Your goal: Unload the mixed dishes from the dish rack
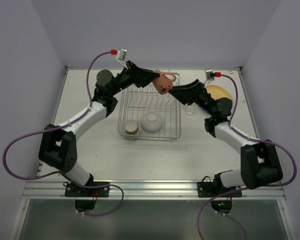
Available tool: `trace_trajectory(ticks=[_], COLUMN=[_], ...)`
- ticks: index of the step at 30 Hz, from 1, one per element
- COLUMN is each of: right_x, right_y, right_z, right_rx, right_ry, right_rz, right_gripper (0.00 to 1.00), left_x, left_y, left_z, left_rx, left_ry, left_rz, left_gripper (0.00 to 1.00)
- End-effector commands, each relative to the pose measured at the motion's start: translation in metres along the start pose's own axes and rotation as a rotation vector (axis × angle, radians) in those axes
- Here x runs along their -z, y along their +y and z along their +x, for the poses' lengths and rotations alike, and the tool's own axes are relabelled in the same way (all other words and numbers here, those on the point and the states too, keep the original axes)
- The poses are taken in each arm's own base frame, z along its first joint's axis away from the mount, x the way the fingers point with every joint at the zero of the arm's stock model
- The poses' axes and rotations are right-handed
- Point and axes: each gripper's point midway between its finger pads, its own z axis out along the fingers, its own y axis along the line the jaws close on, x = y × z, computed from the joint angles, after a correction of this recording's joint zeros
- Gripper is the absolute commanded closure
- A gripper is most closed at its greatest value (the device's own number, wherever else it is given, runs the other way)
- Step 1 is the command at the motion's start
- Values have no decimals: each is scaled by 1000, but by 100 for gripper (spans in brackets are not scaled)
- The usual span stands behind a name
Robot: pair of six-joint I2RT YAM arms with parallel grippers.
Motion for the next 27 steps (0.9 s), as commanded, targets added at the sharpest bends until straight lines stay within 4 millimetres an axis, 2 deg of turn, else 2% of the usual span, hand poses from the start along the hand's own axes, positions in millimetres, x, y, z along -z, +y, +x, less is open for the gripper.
trace_trajectory(ticks=[1,6,11,15,16,18,19,20,24,26,27], right_x=[-3,-3,-2,0,2,4,5,5,9,10,11], right_y=[19,17,18,23,24,33,36,39,47,48,51], right_z=[-9,-9,-10,-11,-11,-12,-13,-13,-13,-15,-15], right_rx=[52,49,58,76,75,94,100,105,118,123,126], right_ry=[-32,-34,-33,-49,-55,-61,-61,-59,-60,-63,-59], right_rz=[-65,-63,-65,-74,-76,-103,-111,-117,-128,-129,-136], right_gripper=[19,22,40,61,74,86,96,100,100,100,100], left_x=[-5,-7,-4,0,1,2,3,4,8,9,10], left_y=[-19,-17,-13,-10,-10,-9,-7,-8,-7,-8,-8], left_z=[-11,3,14,25,28,37,40,40,41,39,37], left_rx=[-51,-38,-33,-21,-20,-10,-14,-19,-25,-29,-30], left_ry=[-55,-34,-16,7,17,53,62,64,71,67,63], left_rz=[68,72,64,65,72,83,78,77,66,64,63], left_gripper=[74,74,74,74,74,73,72,71,65,58,52])
